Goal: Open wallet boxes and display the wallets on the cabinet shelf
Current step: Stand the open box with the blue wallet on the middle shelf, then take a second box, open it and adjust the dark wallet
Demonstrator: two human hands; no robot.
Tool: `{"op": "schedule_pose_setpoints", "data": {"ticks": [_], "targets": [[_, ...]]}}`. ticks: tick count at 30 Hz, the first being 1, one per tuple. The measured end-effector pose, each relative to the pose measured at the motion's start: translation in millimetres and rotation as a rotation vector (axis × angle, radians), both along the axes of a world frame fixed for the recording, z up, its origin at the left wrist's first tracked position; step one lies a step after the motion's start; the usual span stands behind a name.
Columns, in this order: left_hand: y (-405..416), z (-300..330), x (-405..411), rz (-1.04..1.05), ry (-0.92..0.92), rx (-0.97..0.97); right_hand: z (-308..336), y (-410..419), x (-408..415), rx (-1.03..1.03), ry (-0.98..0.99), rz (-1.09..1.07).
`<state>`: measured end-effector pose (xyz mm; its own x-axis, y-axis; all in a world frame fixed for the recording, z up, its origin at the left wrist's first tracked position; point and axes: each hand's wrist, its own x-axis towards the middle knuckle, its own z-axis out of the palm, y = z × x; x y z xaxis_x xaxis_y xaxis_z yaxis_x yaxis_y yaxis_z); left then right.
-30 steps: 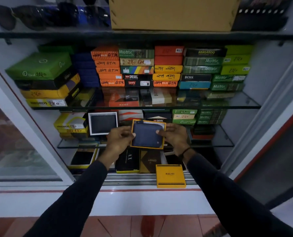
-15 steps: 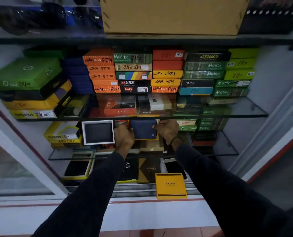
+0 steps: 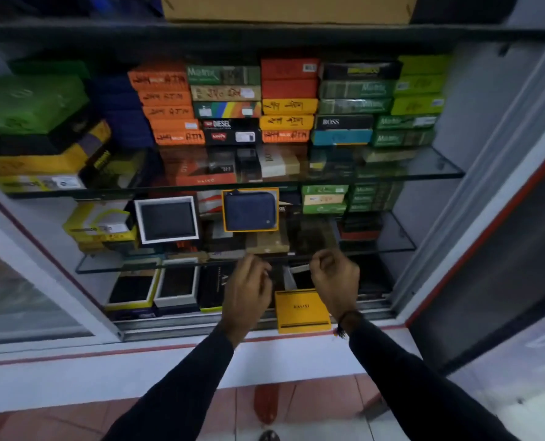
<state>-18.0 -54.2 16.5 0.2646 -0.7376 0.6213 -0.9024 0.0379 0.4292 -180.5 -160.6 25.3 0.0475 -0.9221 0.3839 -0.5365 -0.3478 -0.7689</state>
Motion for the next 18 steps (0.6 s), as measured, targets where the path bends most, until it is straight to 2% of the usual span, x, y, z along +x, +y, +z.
{"op": "schedule_pose_setpoints", "data": {"ticks": [2, 5, 8, 12, 16, 18], "targets": [[-2, -25, -24, -0.154, -0.101, 0.232, -26, 11, -28, 0.112, 0.052, -0.051], [-24, -48, -58, -0.232, -0.158, 0.605, -58, 12, -59, 0.488, 0.162, -0.034], [-51, -58, -79, -0.219, -0.165, 0.831, -69, 13, -71, 0.786, 0.068, 0.031], [-74, -66, -90, -0.206, -0.265, 0.958, -71, 15, -73, 1.051, -0.132, 0.07], [-83, -58, -85, -0.221, -0.24, 0.953, -75, 10, -71, 1.145, -0.298, 0.101], [-83, -51, -78, -0.26, -0.179, 0.94, -78, 8, -67, 1.147, -0.285, 0.124]]}}
